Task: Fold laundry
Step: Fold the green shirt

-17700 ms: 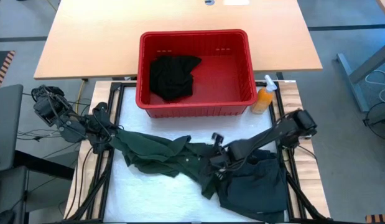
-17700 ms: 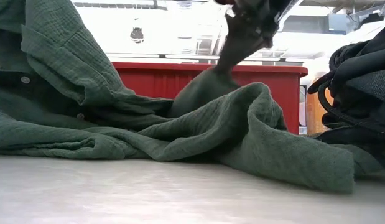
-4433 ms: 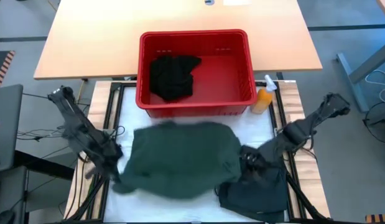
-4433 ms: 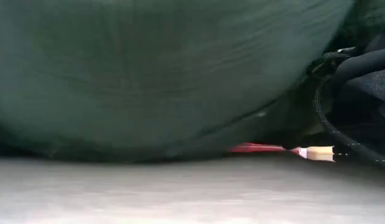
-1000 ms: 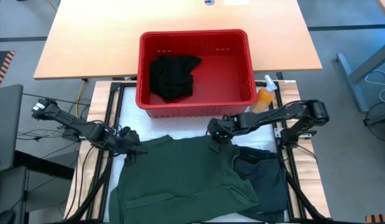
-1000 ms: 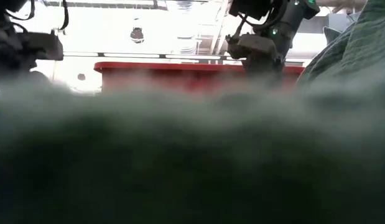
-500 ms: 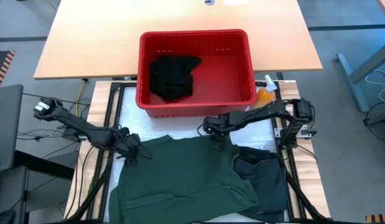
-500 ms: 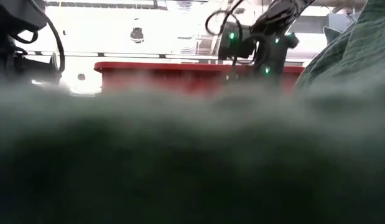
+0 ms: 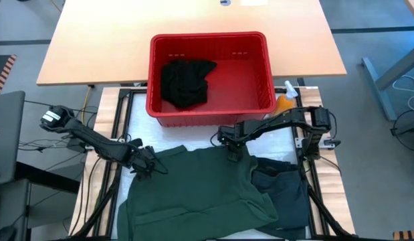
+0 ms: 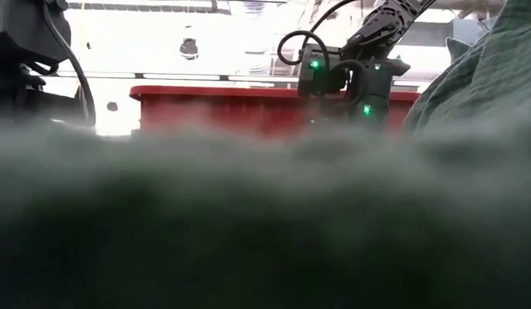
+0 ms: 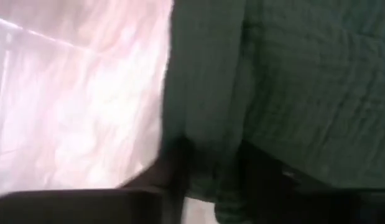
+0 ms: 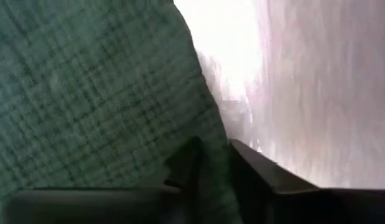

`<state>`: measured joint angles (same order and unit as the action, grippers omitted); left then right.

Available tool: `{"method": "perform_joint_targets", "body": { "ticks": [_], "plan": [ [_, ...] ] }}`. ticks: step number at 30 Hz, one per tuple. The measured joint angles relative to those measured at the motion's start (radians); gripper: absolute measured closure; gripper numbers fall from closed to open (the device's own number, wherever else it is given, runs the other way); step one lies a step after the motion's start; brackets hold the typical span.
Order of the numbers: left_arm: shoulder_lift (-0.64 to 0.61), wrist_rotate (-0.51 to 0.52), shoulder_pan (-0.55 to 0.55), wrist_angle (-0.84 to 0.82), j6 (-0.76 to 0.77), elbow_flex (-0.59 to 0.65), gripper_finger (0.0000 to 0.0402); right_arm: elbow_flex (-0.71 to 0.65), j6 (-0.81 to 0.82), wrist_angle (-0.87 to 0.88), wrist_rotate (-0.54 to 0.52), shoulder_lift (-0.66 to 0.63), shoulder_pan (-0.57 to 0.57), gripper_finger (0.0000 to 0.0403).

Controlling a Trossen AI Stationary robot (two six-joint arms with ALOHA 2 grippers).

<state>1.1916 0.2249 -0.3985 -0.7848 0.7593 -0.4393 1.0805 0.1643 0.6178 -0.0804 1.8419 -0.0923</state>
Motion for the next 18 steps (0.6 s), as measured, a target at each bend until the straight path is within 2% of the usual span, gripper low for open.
{"method": "perform_joint_targets", "body": {
  "ticks": [2,4,7,10,13,16,18],
  "plan": [
    [0.002,0.025,0.0,-0.006,0.013,0.003,0.0356,0.0,0.008,-0.001,-0.001,-0.022,0.003,0.0341],
    [-0.007,0.046,0.0,-0.012,0.027,0.007,0.0386,-0.004,0.008,-0.002,0.0,-0.043,0.008,0.038],
    [-0.028,0.08,0.003,-0.066,0.024,0.008,0.0397,-0.007,0.012,-0.005,-0.012,-0.078,0.005,0.0382],
    [-0.058,0.11,0.02,-0.168,0.037,-0.014,0.0399,-0.005,0.014,0.008,-0.088,-0.132,0.001,0.0377],
    [-0.118,0.146,0.043,-0.186,0.072,-0.039,0.04,-0.005,0.036,0.018,-0.163,-0.174,-0.009,0.0387],
    [-0.169,0.168,0.073,-0.193,0.181,-0.079,0.04,-0.005,0.047,-0.012,-0.174,-0.222,-0.018,0.0388],
    [-0.199,0.179,0.081,-0.166,0.189,-0.111,0.0401,-0.004,0.048,-0.019,-0.178,-0.247,-0.021,0.0388]
  ]
}}
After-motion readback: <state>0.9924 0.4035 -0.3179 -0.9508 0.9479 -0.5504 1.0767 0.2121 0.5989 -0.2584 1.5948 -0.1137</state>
